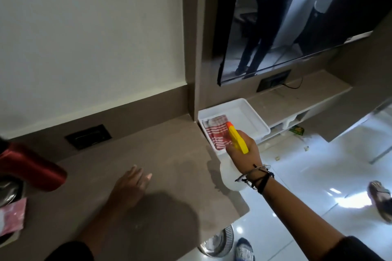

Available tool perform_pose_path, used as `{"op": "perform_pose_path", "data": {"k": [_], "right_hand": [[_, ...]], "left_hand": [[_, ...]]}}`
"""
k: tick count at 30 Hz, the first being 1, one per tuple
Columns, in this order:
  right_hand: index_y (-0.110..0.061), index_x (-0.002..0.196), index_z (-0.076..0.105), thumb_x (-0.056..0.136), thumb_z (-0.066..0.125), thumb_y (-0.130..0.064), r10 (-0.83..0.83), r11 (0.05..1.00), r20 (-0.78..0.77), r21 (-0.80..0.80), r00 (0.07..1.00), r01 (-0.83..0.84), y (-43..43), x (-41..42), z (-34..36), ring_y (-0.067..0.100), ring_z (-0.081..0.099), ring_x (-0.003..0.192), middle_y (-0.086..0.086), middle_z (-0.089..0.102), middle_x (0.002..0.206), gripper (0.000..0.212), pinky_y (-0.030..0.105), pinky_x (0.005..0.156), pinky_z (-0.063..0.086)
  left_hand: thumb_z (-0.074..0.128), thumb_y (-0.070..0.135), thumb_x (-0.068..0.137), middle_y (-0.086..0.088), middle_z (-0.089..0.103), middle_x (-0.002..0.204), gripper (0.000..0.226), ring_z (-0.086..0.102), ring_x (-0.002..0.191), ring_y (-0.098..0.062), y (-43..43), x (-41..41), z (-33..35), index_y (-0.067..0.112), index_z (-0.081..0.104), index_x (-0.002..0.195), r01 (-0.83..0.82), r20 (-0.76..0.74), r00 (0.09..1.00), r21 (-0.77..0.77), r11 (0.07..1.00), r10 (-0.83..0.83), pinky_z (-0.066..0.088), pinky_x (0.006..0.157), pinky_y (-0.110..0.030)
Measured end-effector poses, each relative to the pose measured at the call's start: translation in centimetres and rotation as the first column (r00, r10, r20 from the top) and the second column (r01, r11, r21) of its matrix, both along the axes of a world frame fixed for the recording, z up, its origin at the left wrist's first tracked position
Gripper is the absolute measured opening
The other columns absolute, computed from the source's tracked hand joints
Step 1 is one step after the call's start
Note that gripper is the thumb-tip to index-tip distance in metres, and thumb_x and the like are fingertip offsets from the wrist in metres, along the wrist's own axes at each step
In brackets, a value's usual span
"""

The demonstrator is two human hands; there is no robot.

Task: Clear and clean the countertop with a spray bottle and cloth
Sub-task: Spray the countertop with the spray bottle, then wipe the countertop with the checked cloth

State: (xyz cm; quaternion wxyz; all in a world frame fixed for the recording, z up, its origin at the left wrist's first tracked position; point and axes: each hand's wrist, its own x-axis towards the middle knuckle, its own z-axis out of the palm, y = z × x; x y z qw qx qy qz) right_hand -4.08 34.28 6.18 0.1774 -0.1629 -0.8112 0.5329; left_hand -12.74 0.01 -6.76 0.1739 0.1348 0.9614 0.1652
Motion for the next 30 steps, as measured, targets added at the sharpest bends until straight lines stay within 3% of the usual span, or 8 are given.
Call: {"op": "perform_pose_path", "data": {"k": [5,8,12,16,20,25,28,30], "right_hand": [[-0.012,0.108,0.067,0.081,0.061,0.006,-0.014,1.000,-0.021,-0.024,1.000,0.013,7.6,-5.4,-2.7,-0.001,0.064,0.087,-0.002,0.068,0.099,0.033,0.002,0.071,0.045],[-0.019,0.108,0.064,0.080,0.061,-0.001,0.010,1.000,-0.016,-0.010,1.000,-0.010,12.1,-9.3,-4.8,-0.007,0.063,0.087,-0.011,0.065,0.097,0.033,-0.001,0.071,0.044],[-0.010,0.116,0.062,0.077,0.058,0.005,-0.025,1.000,0.031,-0.018,0.999,0.025,16.8,-14.1,-7.4,0.016,0.063,0.098,0.008,0.067,0.113,0.042,0.030,0.086,0.053],[-0.005,0.103,0.063,0.075,0.054,0.009,-0.094,0.995,0.038,0.027,0.995,0.094,20.0,-17.8,-9.8,0.030,0.062,0.079,0.017,0.066,0.096,0.033,0.042,0.068,0.057],[-0.008,0.107,0.061,0.080,0.055,0.003,-0.147,0.989,0.090,-0.019,0.985,0.150,21.7,-20.0,-12.3,0.018,0.056,0.066,0.016,0.065,0.089,0.030,0.025,0.056,0.050],[-0.009,0.116,0.060,0.089,0.066,-0.028,-0.124,0.992,0.075,-0.013,0.989,0.125,23.4,-21.7,-14.1,0.015,0.058,0.085,0.002,0.060,0.096,0.034,0.013,0.066,0.044],[-0.008,0.127,0.054,0.084,0.072,-0.035,-0.036,0.999,0.149,-0.022,0.988,0.039,24.0,-21.8,-13.9,0.012,0.056,0.090,0.005,0.059,0.109,0.054,0.018,0.078,0.050],[-0.007,0.134,0.046,0.076,0.081,-0.032,-0.088,0.989,0.238,-0.097,0.967,0.113,23.9,-20.7,-13.7,0.021,0.055,0.108,0.012,0.052,0.128,0.072,0.032,0.094,0.049]], "left_hand": [[0.039,0.052,0.098,-0.007,0.028,0.161,0.057,0.025,0.149,-0.021,7.7,-0.3,0.6,0.022,0.042,0.146,-0.145,0.021,0.989,0.031,0.989,0.144,0.021,0.121,-0.036],[0.039,0.053,0.098,-0.005,0.028,0.160,0.058,0.022,0.150,-0.018,11.8,-0.1,0.8,0.023,0.040,0.148,-0.209,0.051,0.977,0.063,0.976,0.206,0.018,0.123,-0.037],[0.042,0.051,0.098,-0.005,0.028,0.161,0.056,0.025,0.149,-0.021,17.1,-0.4,1.6,0.023,0.041,0.147,-0.230,0.022,0.973,0.075,0.970,0.229,0.021,0.122,-0.038],[0.046,0.052,0.096,-0.004,0.024,0.162,0.060,0.024,0.149,-0.022,22.6,-2.5,2.1,0.024,0.037,0.149,-0.185,-0.053,0.981,0.072,0.980,0.189,0.021,0.121,-0.037],[0.043,0.054,0.096,0.001,0.018,0.164,0.064,0.016,0.151,-0.019,27.0,-4.4,1.6,0.027,0.029,0.152,-0.154,-0.038,0.987,0.078,0.985,0.157,0.020,0.123,-0.041],[0.051,0.047,0.096,0.000,0.026,0.161,0.062,0.022,0.149,-0.020,31.6,-6.1,1.4,0.024,0.033,0.150,-0.116,-0.037,0.992,0.153,0.981,0.123,0.025,0.121,-0.041],[0.055,0.035,0.096,-0.001,0.032,0.159,0.057,0.028,0.147,-0.018,34.2,-6.8,1.3,0.018,0.038,0.148,-0.142,0.015,0.990,0.242,0.960,0.142,0.029,0.120,-0.038],[0.054,0.029,0.097,0.000,0.038,0.156,0.053,0.033,0.145,-0.017,35.8,-6.9,1.4,0.017,0.041,0.147,-0.204,0.088,0.979,0.307,0.929,0.186,0.031,0.119,-0.035]]}}
